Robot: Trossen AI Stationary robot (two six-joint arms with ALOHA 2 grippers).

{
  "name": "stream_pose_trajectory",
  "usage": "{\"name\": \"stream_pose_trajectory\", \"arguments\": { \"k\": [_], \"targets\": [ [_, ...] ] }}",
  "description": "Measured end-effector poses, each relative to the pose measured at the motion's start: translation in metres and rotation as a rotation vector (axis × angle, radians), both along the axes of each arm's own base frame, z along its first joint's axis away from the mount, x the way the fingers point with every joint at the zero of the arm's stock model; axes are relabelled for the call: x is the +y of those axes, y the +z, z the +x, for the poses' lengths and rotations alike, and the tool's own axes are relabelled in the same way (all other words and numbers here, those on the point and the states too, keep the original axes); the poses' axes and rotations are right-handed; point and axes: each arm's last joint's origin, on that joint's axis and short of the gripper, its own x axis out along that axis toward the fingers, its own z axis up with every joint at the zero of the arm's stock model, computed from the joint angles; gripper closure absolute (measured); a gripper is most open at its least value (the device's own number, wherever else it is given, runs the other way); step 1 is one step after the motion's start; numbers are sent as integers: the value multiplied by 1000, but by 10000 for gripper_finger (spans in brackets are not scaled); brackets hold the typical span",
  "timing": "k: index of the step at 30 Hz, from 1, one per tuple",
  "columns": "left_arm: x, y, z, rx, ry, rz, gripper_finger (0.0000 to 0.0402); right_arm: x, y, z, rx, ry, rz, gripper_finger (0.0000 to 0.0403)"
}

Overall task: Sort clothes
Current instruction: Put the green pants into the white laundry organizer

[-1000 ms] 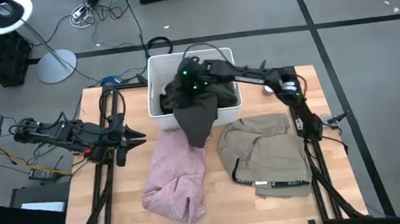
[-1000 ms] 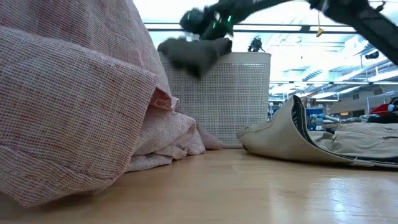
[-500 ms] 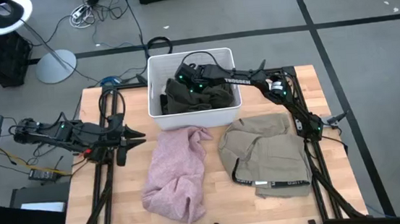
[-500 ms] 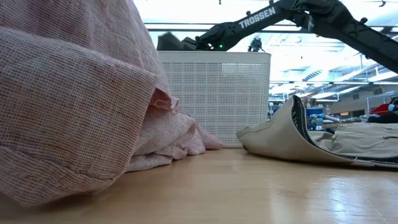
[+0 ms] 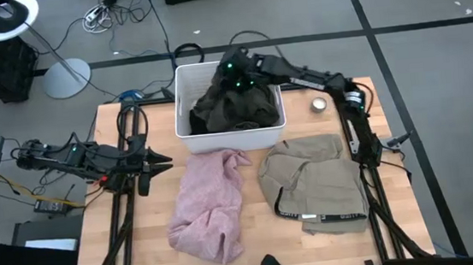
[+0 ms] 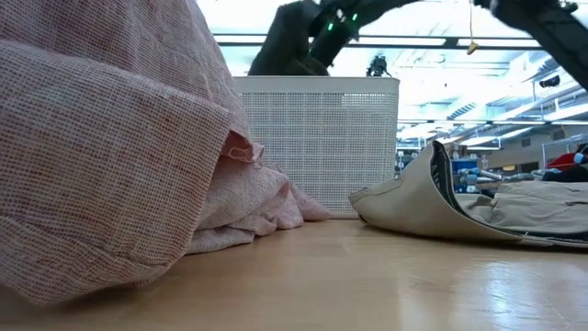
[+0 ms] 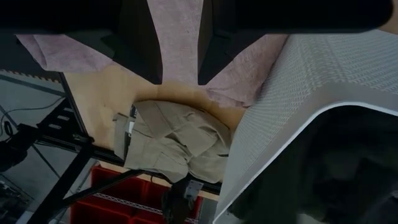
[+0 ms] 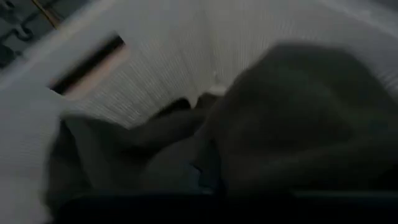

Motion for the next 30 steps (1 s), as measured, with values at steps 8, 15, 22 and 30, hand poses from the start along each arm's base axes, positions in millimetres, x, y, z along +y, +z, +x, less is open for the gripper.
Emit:
{"name": "stream_pose_trajectory", "arguments": {
  "k": [8,15,22,30],
  "targets": [
    [0,1,0,-13,0,-4,296,6,33,-23,20,-79,-133,400],
    [0,1,1,-16,2,-11,296,20,61,-38,-57,-34,-126,399],
    [0,2,1,-17,1,-11,296,25,54,-41,-24,37,7,385],
    [0,2,1,-19,1,-11,296,19,9,-25,65,85,132,307]
  ]
}}
